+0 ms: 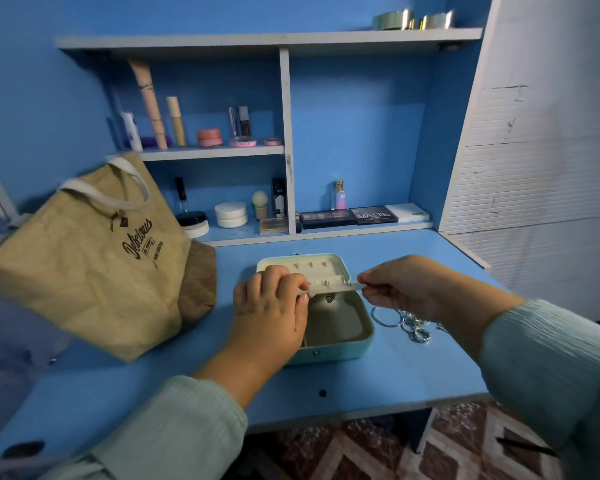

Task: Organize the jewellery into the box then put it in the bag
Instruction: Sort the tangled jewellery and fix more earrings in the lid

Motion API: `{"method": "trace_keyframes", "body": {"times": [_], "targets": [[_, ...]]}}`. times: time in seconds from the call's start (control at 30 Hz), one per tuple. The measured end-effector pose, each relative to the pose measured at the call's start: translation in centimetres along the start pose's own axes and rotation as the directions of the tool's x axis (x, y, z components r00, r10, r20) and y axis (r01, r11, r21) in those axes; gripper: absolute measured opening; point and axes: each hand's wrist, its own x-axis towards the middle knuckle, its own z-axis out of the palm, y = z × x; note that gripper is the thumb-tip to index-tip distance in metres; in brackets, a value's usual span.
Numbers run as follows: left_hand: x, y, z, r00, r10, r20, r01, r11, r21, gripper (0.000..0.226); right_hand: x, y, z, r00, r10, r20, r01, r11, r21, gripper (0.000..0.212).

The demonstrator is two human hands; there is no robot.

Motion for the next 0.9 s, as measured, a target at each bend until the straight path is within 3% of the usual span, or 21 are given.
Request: {"method": "trace_keyframes", "body": {"times": [0.53, 0.7, 0.9], "targets": [[-0.5, 2.3, -2.0, 0.998, -0.022, 0.062, 0.025, 0.999, -0.043, 0.023, -2.3, 0.5, -0.1, 0.995, -0.009, -0.096, 0.009, 1.000, 0.009, 0.008], [0.7, 5.6, -2.3, 0.985, 0.081, 0.154, -0.058, 0.987, -0.150, 0.024, -3.9, 1.0, -2.9, 0.988, -0.094, -0.122, 0.057, 0.959, -0.278, 0.019], [2.2, 10.4, -0.7, 0.920, 0.225, 0.320, -0.113, 0.935, -0.335, 0.030, -5.8, 2.1, -7.6, 0.957, -0.196, -0.212, 0.012, 0.761, -0.649, 0.018]]}}
